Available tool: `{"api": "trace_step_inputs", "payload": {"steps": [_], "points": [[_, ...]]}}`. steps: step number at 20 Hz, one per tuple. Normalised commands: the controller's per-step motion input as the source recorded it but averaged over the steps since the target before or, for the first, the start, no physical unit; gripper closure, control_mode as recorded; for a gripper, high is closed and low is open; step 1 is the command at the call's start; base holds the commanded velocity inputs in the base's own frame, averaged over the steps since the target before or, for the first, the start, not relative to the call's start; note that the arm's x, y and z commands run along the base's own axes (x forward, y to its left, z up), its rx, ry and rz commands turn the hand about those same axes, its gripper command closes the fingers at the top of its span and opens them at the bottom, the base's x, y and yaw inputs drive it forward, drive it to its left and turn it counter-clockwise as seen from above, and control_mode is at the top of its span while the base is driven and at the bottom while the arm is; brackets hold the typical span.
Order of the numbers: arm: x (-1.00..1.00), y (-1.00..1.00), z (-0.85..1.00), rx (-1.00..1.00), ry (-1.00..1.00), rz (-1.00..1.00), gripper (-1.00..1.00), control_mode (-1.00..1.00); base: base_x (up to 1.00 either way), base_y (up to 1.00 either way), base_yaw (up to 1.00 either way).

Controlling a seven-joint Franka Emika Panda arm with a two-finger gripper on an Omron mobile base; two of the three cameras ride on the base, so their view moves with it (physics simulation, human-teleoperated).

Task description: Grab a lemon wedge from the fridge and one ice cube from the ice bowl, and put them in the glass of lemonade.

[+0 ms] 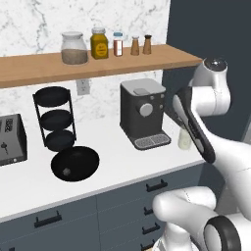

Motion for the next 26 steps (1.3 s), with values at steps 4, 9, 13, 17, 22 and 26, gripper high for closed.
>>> {"api": "trace_step_inputs", "payload": {"steps": [4,9,13,17,22,26], "points": [[-0.18,0.0,0.0,-0.44,0.61,0.25,1.0,-1.0,0.0,0.0,0.0],[-0.07,0.0,-0.07,-0.47,0.44,0.28,1.0,-1.0,0.0,0.0,0.0],[-0.19,0.0,-0.04,-0.38,0.12,0.37,1.0,-1.0,0.0,0.0,0.0],[-0.4,0.0,-0.04,-0.29,0.0,0.38,1.0,-1.0,0.0,0.0,0.0],[-0.23,0.0,-0.26,-0.2,0.09,0.4,1.0,-1.0,0.0,0.0,0.0],[-0.1,0.03,-0.15,-0.02,0.26,0.28,1.0,-1.0,0.0,0.0,0.0]]}}
